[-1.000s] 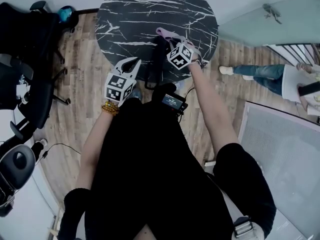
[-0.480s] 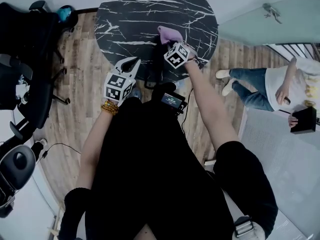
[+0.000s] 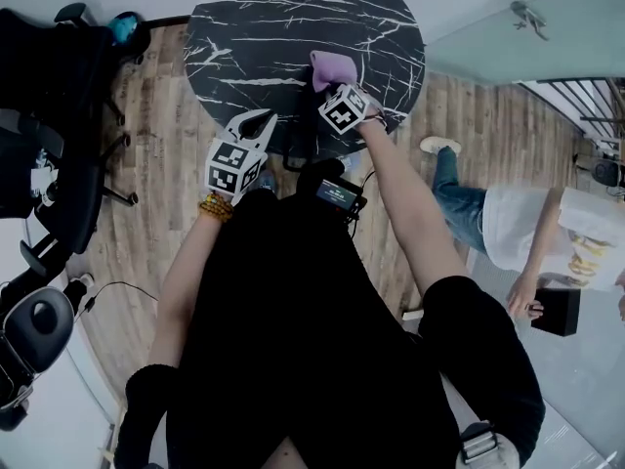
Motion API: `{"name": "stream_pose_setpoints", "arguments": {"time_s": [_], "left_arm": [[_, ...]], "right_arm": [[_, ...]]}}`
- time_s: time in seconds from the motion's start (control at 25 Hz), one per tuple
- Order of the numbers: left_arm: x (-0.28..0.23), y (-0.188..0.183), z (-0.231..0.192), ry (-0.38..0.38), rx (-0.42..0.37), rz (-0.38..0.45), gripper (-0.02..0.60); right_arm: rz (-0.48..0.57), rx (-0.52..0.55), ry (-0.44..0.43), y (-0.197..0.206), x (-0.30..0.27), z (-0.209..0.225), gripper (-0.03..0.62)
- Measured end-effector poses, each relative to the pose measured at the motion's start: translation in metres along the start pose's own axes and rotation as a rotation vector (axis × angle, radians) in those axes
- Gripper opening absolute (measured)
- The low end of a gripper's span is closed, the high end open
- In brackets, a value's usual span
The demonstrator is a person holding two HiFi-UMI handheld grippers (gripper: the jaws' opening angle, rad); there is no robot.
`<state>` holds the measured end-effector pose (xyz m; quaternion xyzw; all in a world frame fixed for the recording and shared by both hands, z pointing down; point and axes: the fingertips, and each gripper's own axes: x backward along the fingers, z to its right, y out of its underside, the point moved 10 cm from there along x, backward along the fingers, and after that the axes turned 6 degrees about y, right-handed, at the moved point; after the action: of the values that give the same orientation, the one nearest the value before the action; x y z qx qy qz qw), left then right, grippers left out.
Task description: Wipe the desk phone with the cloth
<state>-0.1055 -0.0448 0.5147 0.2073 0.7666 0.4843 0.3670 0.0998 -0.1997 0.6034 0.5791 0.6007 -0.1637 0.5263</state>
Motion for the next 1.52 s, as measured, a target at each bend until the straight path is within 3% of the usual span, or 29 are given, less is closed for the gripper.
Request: {"name": "stream_pose_setpoints", "arguments": {"time_s": [1.52], "left_arm": [[-0.006,0.002,0.010,0.052,-0.011,-0.017,0.021]], "right_arm": [[-0.063,-0.060,-0.122,0.033,0.007,-0.057,0.049]]}}
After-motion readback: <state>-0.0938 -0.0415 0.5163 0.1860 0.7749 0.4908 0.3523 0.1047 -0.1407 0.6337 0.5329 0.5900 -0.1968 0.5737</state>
